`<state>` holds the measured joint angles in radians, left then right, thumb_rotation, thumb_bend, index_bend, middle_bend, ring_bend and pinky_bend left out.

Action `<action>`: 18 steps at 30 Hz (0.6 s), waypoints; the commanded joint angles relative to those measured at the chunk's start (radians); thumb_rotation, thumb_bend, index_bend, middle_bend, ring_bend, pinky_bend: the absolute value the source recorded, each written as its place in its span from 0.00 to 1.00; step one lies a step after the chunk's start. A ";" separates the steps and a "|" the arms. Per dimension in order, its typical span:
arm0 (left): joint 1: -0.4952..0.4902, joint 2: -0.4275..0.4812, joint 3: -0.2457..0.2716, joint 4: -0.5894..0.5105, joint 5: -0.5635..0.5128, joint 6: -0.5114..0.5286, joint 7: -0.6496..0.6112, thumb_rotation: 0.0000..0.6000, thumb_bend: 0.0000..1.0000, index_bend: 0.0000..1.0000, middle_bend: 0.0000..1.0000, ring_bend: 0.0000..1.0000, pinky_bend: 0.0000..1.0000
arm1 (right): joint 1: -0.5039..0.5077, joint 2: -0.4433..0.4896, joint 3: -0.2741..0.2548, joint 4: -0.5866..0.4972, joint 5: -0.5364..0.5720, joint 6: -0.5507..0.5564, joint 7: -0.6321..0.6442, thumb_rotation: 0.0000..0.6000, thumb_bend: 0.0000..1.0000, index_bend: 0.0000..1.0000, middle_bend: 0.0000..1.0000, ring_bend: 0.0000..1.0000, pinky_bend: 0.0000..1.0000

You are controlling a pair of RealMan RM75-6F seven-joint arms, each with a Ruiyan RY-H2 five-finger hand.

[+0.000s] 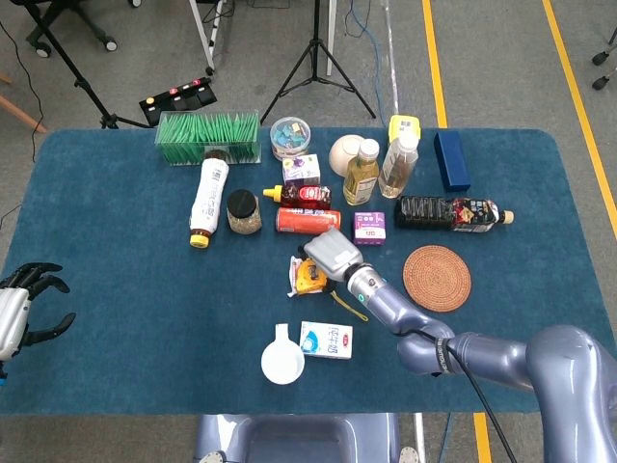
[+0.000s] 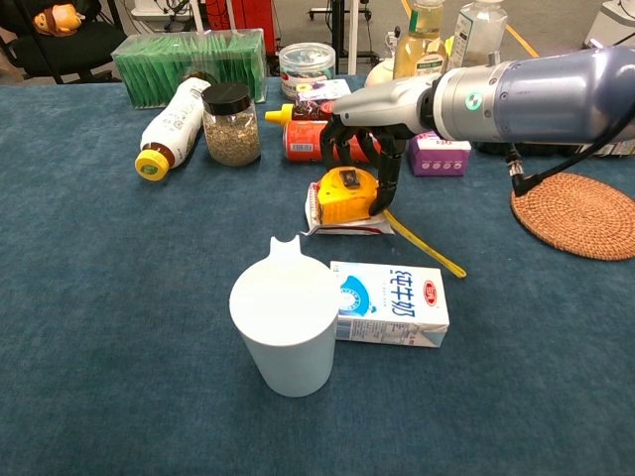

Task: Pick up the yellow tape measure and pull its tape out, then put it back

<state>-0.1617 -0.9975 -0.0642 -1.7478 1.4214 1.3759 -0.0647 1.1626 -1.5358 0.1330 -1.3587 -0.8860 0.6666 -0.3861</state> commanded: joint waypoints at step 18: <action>-0.052 0.025 -0.031 -0.078 0.007 -0.032 0.077 1.00 0.23 0.42 0.26 0.16 0.29 | -0.099 0.098 0.049 -0.238 0.045 0.190 0.026 1.00 0.15 0.59 0.58 0.70 0.69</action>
<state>-0.2063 -0.9756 -0.0902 -1.8173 1.4328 1.3517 0.0041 1.0833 -1.4623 0.1708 -1.5524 -0.8532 0.8196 -0.3551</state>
